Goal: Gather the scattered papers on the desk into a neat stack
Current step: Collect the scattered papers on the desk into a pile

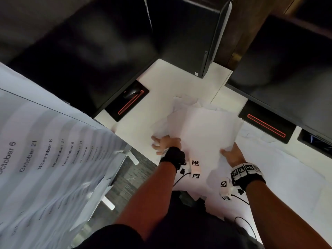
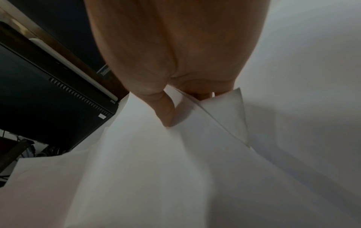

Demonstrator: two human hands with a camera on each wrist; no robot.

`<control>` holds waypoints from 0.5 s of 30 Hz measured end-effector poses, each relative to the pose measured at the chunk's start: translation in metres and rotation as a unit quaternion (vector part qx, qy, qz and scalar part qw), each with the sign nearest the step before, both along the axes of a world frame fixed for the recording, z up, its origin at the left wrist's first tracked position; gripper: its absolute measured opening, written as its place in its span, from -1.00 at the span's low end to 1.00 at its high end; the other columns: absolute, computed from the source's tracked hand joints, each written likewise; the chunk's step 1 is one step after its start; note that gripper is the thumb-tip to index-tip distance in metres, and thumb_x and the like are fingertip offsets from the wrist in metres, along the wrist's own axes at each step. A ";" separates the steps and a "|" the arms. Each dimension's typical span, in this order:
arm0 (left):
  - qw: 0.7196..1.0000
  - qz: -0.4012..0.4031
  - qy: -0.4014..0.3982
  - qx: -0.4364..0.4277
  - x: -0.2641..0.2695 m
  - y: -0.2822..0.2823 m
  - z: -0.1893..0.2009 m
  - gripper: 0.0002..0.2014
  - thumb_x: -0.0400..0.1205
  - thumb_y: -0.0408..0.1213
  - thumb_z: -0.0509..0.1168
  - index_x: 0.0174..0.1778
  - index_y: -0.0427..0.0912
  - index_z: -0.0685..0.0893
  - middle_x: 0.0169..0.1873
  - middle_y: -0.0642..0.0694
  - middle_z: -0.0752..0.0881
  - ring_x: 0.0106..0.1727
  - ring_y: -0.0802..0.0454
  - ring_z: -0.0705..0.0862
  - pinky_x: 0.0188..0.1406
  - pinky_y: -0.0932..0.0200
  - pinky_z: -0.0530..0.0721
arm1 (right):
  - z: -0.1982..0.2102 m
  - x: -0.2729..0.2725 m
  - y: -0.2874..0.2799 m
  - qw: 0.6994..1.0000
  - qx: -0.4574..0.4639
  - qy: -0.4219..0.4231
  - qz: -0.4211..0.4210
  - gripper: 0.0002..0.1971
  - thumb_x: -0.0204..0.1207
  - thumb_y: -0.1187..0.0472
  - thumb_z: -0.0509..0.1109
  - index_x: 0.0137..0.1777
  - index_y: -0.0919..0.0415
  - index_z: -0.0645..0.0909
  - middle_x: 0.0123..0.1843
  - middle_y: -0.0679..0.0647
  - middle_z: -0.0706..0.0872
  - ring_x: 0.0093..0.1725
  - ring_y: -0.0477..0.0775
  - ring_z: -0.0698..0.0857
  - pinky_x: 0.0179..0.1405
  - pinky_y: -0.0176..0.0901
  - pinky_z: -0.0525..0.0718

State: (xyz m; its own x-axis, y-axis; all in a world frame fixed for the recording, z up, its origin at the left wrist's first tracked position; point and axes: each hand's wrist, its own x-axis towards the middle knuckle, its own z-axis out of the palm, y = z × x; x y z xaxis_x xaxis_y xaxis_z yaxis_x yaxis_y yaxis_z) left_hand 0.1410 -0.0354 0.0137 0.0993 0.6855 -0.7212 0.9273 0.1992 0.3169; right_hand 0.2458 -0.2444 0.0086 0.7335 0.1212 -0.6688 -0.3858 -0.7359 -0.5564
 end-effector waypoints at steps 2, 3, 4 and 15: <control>1.000 -0.008 -0.007 0.017 0.000 -0.001 0.000 -0.69 0.53 -0.04 0.49 0.13 -0.10 0.77 0.60 -0.11 0.18 0.46 -0.28 0.33 0.36 -0.27 0.46 | -0.002 0.000 0.000 1.000 0.004 0.002 -0.001 -0.48 0.57 0.35 0.45 0.50 0.38 0.39 0.42 0.34 0.59 0.42 0.36 0.56 0.40 0.04 0.46; 0.999 -0.021 -0.010 0.025 0.002 0.000 0.000 -0.65 0.53 -0.04 0.49 0.14 -0.15 0.76 0.50 -0.13 0.29 0.36 -0.26 0.39 0.31 -0.24 0.47 | -0.003 0.000 0.001 1.000 0.006 0.005 -0.004 -0.48 0.57 0.35 0.45 0.49 0.37 0.40 0.41 0.34 0.60 0.41 0.36 0.57 0.39 0.05 0.47; 0.999 -0.037 -0.010 0.034 0.003 0.001 0.000 -0.62 0.52 -0.02 0.48 0.16 -0.18 0.74 0.40 -0.14 0.37 0.31 -0.25 0.41 0.29 -0.23 0.47 | -0.003 -0.001 0.001 1.000 0.007 0.008 -0.006 -0.48 0.56 0.35 0.45 0.49 0.37 0.40 0.40 0.34 0.60 0.40 0.36 0.58 0.38 0.06 0.48; 0.934 -0.323 0.003 0.150 0.004 0.042 -0.013 -0.24 0.44 0.03 0.52 0.51 -0.26 0.52 0.59 -0.11 0.25 0.74 -0.31 -0.06 0.67 -0.43 -0.23 | 0.003 0.000 -0.002 1.000 0.005 0.007 0.005 -0.50 0.58 0.38 0.42 0.49 0.41 0.42 0.40 0.36 0.61 0.40 0.35 0.58 0.24 -0.11 0.43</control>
